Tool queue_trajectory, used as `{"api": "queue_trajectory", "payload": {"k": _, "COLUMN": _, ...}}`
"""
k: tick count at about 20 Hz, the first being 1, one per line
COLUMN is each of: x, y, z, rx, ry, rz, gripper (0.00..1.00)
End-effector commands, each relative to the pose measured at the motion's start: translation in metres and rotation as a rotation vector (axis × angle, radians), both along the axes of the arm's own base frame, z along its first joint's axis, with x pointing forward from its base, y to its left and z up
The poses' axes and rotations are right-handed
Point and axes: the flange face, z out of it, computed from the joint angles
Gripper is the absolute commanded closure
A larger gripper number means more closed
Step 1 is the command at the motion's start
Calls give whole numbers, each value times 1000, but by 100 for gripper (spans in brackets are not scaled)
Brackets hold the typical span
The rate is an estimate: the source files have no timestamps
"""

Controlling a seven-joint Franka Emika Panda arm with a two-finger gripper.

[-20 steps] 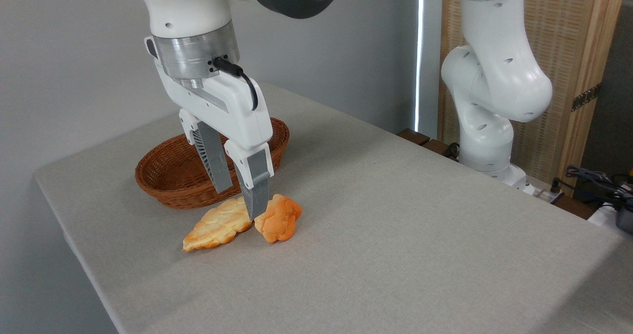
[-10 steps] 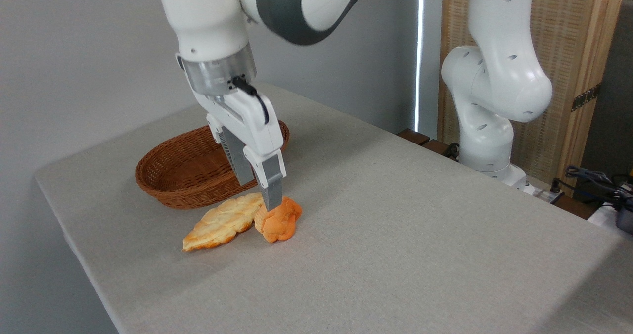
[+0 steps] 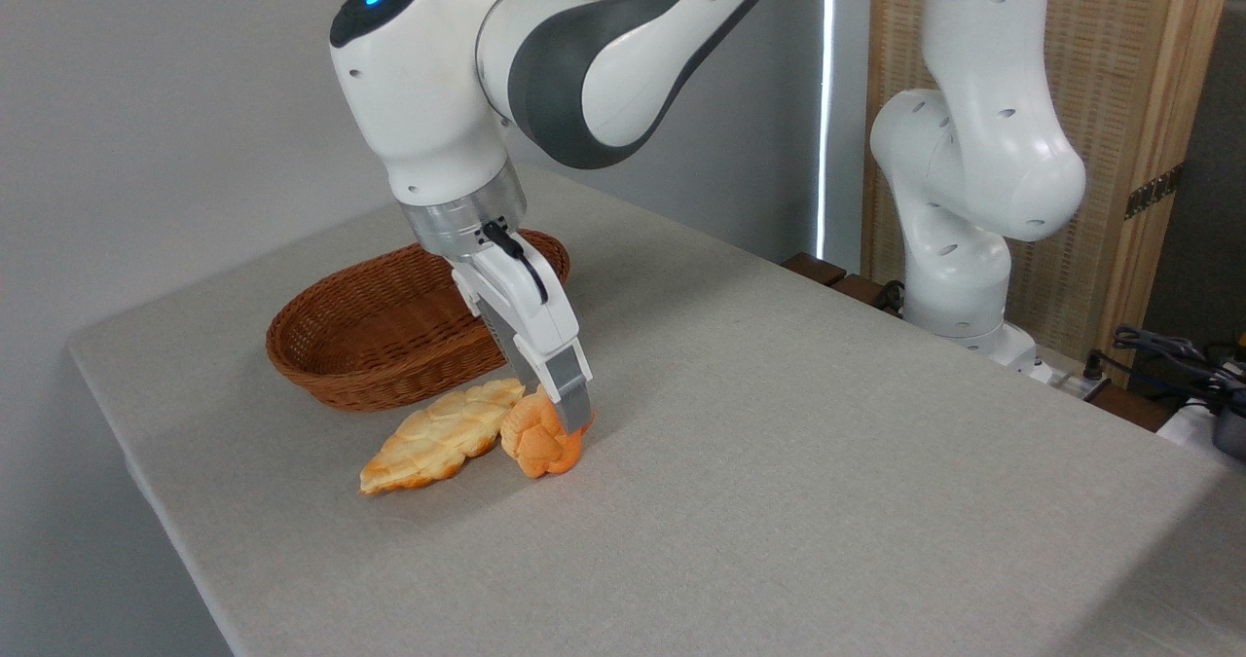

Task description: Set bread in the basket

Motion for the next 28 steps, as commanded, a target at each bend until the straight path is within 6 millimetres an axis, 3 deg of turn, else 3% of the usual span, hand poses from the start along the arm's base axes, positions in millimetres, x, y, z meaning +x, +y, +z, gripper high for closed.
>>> {"api": "queue_trajectory", "payload": {"k": 1, "x": 3, "y": 0, "z": -7, "rx": -18, "ry": -54, "rz": -11, "gripper": 11}}
{"api": "queue_trajectory", "payload": {"k": 4, "x": 8, "y": -9, "z": -14, "rx": -17, "ry": -79, "rz": -22, "gripper": 24}}
{"api": "queue_trajectory", "payload": {"k": 6, "x": 8, "y": -9, "z": -14, "rx": -17, "ry": -79, "rz": -24, "gripper": 47}}
{"api": "queue_trajectory", "payload": {"k": 8, "x": 8, "y": -9, "z": -14, "rx": -18, "ry": -79, "rz": -25, "gripper": 61}}
{"api": "queue_trajectory", "payload": {"k": 17, "x": 7, "y": -5, "z": -6, "rx": -20, "ry": -82, "rz": -25, "gripper": 63}}
{"api": "queue_trajectory", "payload": {"k": 23, "x": 6, "y": 5, "z": 23, "rx": -32, "ry": -117, "rz": -15, "gripper": 66}}
{"api": "queue_trajectory", "payload": {"k": 28, "x": 5, "y": 4, "z": 23, "rx": -32, "ry": -114, "rz": -17, "gripper": 70}}
